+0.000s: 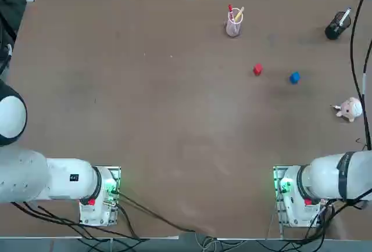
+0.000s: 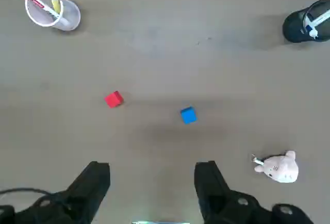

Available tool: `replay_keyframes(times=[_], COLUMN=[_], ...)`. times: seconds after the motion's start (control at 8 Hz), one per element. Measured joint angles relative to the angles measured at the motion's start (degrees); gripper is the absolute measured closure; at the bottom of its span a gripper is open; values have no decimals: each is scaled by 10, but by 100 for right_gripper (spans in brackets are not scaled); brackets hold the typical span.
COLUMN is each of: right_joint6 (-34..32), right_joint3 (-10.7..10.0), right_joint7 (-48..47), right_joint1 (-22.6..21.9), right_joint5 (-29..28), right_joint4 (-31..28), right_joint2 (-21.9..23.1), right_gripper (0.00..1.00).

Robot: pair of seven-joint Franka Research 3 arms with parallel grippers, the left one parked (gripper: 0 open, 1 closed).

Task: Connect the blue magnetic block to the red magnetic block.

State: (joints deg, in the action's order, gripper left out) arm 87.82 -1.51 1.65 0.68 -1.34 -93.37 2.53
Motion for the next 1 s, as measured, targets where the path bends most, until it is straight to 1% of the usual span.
replay_keyframes(times=[0.38, 0.5, 0.62, 0.75, 1.0], right_joint6=[0, 0, 14, 50, 130], right_joint3=[3, 4, 6, 7, 5], right_joint7=[0, 0, 9, 33, 102], right_joint1=[-1, -2, -6, -9, -9], right_joint5=[1, 8, 20, 29, 36], right_joint4=[1, -2, -15, -46, -127], right_joint2=[-1, -6, -15, -24, -38], right_gripper=[0, 0, 0, 0, 0])
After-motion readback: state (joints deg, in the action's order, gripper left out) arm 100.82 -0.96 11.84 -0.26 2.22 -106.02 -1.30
